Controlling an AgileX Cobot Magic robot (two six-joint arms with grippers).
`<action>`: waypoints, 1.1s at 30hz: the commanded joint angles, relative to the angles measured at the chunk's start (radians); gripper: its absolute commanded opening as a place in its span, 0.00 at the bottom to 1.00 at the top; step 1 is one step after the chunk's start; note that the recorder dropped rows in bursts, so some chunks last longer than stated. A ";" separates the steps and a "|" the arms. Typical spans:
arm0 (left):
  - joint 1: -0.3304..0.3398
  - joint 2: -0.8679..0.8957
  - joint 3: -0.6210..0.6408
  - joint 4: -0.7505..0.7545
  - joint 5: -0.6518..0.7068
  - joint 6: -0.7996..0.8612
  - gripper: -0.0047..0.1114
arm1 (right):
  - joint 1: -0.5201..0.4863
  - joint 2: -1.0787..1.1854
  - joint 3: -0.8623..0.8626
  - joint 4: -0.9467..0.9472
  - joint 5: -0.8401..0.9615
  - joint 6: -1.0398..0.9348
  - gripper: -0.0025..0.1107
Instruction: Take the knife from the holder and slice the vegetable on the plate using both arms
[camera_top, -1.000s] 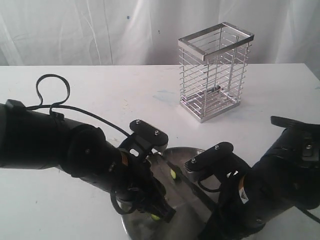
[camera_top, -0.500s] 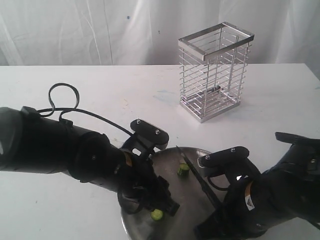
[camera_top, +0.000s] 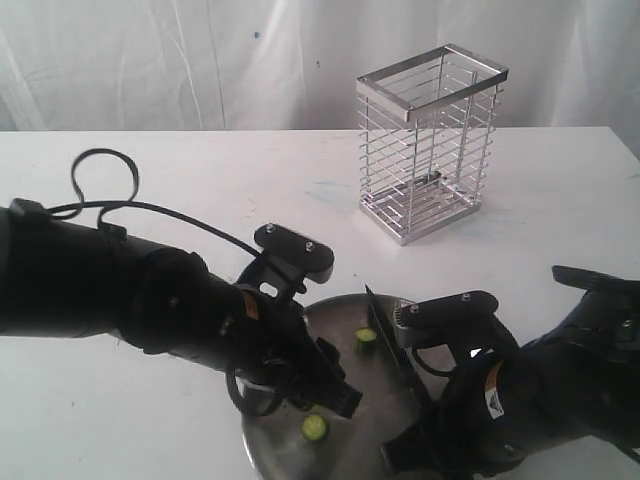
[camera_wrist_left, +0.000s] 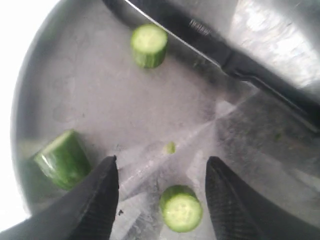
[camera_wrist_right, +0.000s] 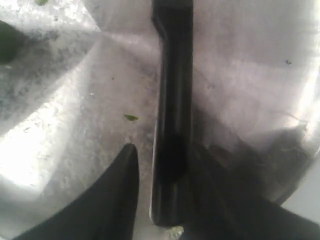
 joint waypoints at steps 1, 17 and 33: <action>0.001 -0.088 0.006 -0.007 0.054 -0.002 0.53 | -0.009 0.001 0.005 -0.002 -0.038 0.034 0.34; -0.001 -0.700 0.161 -0.089 0.242 -0.008 0.04 | -0.005 -1.110 0.118 0.048 -0.126 0.080 0.02; -0.001 -0.754 0.183 -0.092 0.235 0.002 0.04 | -0.005 -1.468 0.120 0.047 0.076 0.079 0.02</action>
